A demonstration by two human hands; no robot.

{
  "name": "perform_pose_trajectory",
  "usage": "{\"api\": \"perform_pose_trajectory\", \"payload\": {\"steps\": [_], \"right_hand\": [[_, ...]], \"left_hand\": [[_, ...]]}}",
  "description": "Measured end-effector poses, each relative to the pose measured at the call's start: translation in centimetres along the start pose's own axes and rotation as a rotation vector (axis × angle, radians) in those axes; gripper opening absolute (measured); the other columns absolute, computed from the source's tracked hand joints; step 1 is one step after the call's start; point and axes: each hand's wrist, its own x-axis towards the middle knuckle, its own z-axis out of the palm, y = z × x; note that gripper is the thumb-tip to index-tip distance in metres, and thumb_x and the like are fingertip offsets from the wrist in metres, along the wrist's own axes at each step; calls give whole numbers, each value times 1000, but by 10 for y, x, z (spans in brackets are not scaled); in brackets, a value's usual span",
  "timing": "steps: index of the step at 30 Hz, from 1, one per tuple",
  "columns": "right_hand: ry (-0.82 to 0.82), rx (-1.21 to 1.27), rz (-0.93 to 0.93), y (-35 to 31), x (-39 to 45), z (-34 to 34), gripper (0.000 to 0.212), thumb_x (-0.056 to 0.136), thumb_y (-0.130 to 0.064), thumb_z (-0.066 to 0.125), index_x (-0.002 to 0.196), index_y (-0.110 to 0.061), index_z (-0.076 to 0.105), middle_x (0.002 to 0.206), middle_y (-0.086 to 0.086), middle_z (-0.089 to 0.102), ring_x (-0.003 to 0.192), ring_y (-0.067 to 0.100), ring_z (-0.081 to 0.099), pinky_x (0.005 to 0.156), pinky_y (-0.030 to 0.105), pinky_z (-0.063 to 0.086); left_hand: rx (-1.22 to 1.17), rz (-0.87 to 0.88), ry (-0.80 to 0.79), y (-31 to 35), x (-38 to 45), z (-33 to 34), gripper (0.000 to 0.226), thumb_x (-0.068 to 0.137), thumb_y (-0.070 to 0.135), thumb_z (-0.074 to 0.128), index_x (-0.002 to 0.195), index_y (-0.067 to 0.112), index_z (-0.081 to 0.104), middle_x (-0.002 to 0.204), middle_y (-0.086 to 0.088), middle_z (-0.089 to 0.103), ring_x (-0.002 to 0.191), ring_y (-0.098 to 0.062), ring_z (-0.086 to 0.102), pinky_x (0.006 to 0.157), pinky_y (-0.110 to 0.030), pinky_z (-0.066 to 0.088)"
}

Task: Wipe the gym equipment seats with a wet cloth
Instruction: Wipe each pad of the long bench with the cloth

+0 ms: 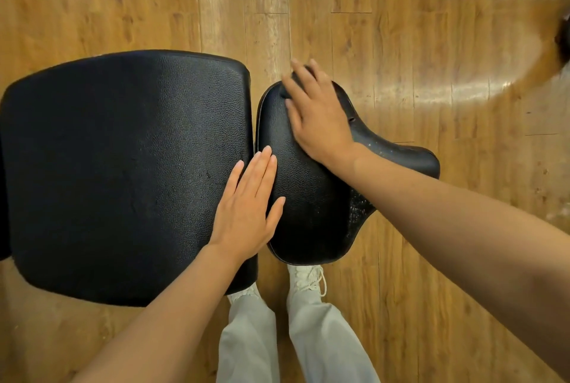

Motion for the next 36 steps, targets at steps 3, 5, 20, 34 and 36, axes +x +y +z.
{"api": "perform_pose_trajectory", "payload": {"steps": [3, 5, 20, 34, 36], "right_hand": [[-21, -37, -89, 6, -1, 0, 42, 101, -16, 46, 141, -5, 54, 152, 15, 44, 142, 40, 36, 116, 45, 32], [-39, 11, -45, 21, -3, -7, 44, 102, -14, 45, 144, -4, 50, 156, 16, 38, 145, 39, 31, 117, 44, 29], [-117, -226, -200, 32, -147, -25, 50, 103, -16, 47, 152, -7, 38, 161, 16, 28, 149, 38, 24, 121, 51, 22], [56, -119, 3, 35, -77, -20, 47, 106, -25, 40, 150, -10, 43, 160, 15, 31, 148, 36, 26, 119, 50, 27], [34, -176, -173, 37, -114, -16, 44, 106, -22, 44, 149, -11, 46, 158, 15, 35, 147, 38, 29, 120, 52, 25]], "left_hand": [[16, -3, -11, 1, 0, -2, 66, 99, 39, 33, 153, 1, 29, 162, -13, 23, 149, -23, 26, 122, -45, 20], [26, -8, -2, 3, 2, -3, 66, 99, 39, 35, 152, 1, 31, 162, -14, 25, 149, -23, 28, 121, -46, 22], [94, -51, -14, 10, 6, -2, 68, 99, 43, 34, 151, 0, 32, 162, -14, 25, 149, -24, 27, 120, -48, 25], [50, -89, -27, 14, 6, -2, 73, 98, 49, 34, 153, 2, 28, 163, -14, 21, 150, -24, 21, 124, -46, 15], [69, -90, -19, 15, 5, -1, 75, 97, 50, 33, 153, 0, 26, 163, -15, 20, 151, -25, 20, 123, -46, 15]]}}
